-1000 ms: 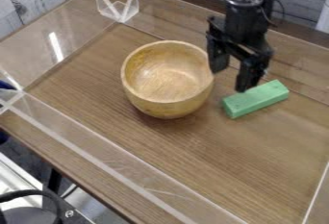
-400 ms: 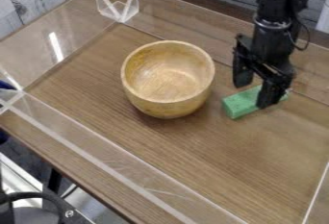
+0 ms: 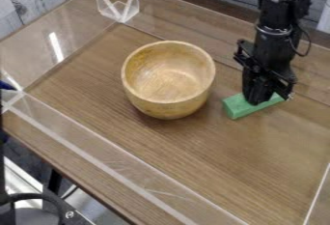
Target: Put the green block in the brown bowl
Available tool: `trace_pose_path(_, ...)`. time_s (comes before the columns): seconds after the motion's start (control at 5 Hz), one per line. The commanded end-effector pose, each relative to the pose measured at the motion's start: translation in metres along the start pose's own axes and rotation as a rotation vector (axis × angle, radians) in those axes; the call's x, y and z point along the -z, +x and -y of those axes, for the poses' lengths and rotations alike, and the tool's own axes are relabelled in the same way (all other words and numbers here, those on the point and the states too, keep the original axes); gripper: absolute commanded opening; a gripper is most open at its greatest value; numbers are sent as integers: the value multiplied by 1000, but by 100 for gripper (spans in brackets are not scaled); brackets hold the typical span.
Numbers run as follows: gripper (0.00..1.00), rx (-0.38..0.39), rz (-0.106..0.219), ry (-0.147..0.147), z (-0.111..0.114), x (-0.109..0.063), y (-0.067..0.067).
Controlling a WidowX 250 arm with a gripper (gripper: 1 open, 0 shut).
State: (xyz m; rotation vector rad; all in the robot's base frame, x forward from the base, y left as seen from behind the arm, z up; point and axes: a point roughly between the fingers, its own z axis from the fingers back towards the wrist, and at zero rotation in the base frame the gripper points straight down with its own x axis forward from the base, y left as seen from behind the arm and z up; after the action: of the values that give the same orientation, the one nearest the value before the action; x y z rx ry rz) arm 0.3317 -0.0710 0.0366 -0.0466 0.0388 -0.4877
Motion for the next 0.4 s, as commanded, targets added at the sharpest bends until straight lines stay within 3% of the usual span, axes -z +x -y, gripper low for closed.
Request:
trace_pose_path(0.0,0,-7,88,40,-3,-35,6)
trace_pose_path(0.2,0,-21,113,60,-3,-52,1)
